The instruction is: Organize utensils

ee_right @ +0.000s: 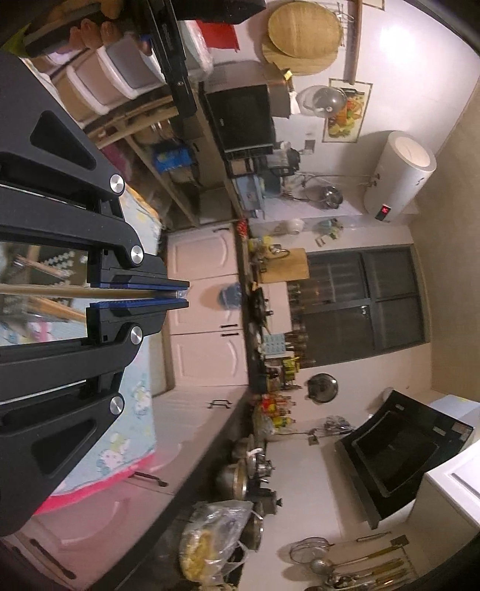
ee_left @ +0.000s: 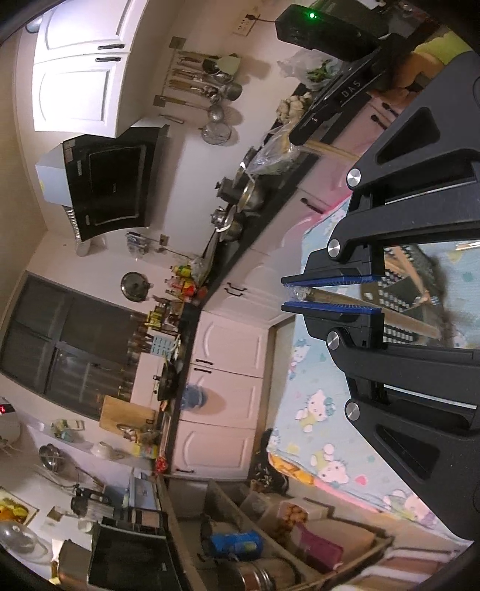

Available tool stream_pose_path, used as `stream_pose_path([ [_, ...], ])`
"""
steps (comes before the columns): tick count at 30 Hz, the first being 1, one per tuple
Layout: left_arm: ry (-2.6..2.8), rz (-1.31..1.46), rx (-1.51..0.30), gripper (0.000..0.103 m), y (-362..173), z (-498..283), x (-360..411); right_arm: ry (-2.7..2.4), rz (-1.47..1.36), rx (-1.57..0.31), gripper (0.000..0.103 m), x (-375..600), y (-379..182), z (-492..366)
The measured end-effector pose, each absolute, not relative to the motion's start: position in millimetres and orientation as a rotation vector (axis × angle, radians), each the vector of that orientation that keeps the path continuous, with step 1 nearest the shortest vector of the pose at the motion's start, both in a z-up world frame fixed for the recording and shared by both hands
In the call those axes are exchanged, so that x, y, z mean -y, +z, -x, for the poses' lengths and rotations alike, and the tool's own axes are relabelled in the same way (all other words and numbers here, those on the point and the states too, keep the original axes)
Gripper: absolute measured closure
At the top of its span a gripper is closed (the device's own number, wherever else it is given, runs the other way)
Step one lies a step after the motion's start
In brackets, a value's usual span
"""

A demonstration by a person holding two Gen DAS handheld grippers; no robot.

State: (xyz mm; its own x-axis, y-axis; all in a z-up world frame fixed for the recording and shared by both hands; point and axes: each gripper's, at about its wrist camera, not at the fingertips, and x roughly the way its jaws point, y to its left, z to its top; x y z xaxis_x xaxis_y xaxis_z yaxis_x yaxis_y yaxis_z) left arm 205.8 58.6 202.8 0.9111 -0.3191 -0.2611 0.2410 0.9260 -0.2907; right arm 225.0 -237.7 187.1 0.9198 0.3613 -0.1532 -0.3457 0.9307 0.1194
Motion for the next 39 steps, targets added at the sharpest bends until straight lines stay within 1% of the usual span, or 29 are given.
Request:
stream_pose_path([
  [7,-0.259,0.263,-0.280,0.100,205.6,-227.4,-54.5,0.341,-0.109,-0.132,0.099,239.9,192.9,-253.4],
  [12,-0.242,0.283,-0.285,0.100,193.6,-244.9,-52.8,0.338,-0.130,-0.120,0.099,237.2,187.6,-273.1],
  [18,-0.228,0.311,-0.321,0.100,168.9,-261.3,-52.9,0.342,-0.110,-0.098,0.099,227.9,168.6,-286.1],
  [30,-0.219,0.306,-0.390,0.100,127.5,-276.2,-44.7,0.337,-0.156,-0.131,0.099,224.3,126.5,-306.2],
  [39,-0.213,0.293,-0.438,0.100,106.9,-282.3,-39.4,0.334,-0.173,-0.154,0.099,224.2,99.7,-308.0],
])
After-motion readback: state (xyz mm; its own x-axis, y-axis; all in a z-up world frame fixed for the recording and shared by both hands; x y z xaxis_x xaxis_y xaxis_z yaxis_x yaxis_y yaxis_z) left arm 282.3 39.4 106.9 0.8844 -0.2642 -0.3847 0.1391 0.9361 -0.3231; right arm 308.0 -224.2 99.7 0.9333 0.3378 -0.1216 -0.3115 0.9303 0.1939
